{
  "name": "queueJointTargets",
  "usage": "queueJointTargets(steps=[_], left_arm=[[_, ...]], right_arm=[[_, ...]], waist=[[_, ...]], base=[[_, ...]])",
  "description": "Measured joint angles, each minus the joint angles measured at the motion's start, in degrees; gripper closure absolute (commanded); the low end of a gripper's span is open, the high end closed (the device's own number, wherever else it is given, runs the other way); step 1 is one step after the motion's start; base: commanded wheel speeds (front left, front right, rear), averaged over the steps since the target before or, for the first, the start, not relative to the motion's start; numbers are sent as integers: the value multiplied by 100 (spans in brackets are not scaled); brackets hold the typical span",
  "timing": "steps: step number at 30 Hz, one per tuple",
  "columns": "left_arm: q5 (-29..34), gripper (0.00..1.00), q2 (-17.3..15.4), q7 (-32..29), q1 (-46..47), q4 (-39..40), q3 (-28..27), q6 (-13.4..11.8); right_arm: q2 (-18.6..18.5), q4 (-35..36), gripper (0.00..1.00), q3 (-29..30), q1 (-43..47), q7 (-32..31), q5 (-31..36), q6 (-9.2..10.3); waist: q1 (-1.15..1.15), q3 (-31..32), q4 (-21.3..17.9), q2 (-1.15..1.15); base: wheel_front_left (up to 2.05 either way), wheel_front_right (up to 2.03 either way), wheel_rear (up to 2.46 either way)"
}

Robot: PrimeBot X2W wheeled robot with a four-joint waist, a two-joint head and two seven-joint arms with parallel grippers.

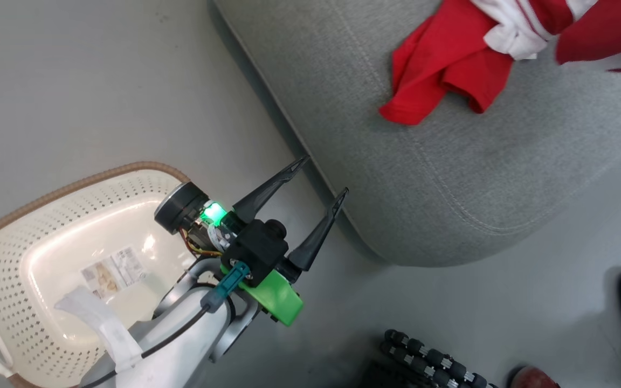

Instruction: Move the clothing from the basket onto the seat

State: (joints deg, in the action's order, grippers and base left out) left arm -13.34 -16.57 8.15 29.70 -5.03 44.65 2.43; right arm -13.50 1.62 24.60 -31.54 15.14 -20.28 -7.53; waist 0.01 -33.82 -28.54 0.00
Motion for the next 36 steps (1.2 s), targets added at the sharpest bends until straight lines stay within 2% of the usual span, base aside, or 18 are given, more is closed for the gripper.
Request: queueJointTargets(steps=[4, 10, 11, 12, 13, 20, 28, 36], left_arm=[[54, 0, -73, 7, 104, 57, -7, -1], [149, 0, -27, 57, 295, 84, 56, 1], [146, 0, 3, 55, 303, 75, 71, 7], [138, 0, 20, 52, 303, 57, 89, 10], [138, 0, 22, 53, 303, 33, 115, 14], [-41, 0, 145, 267, 313, -158, -4, -93], [-367, 0, 300, 622, 64, -345, -447, -388], [-423, 0, 686, 699, -554, -37, -1284, -697]], right_arm=[[-537, -794, 100, 235, -801, 0, -137, 0], [-724, -1847, 100, 235, -1544, 0, 25, 1], [-733, -1984, 94, 182, -1630, 0, 120, 0], [-726, -2112, 18, 166, -1677, 0, 246, -1], [-694, -2272, 0, 166, -1729, -1, 415, 0], [-176, -2379, 0, 169, -1712, -1, 939, 0], [544, -1612, 0, -22, -476, -1, 1350, 0], [905, -992, 0, -390, 927, 0, 1624, 0]], waist=[[0, -297, 266, 0], [0, -698, 685, 0], [0, -764, 759, 0], [0, -813, 814, 0], [0, -869, 882, 0], [1, -984, 1232, 0], [0, -542, 1247, 0], [-1, 274, 1244, 0]], base=[[0, 0, 0], [0, 0, 0], [0, 0, 0], [0, 0, 0], [0, 0, 0], [0, 0, 0], [0, 0, 0], [0, 0, 0]])
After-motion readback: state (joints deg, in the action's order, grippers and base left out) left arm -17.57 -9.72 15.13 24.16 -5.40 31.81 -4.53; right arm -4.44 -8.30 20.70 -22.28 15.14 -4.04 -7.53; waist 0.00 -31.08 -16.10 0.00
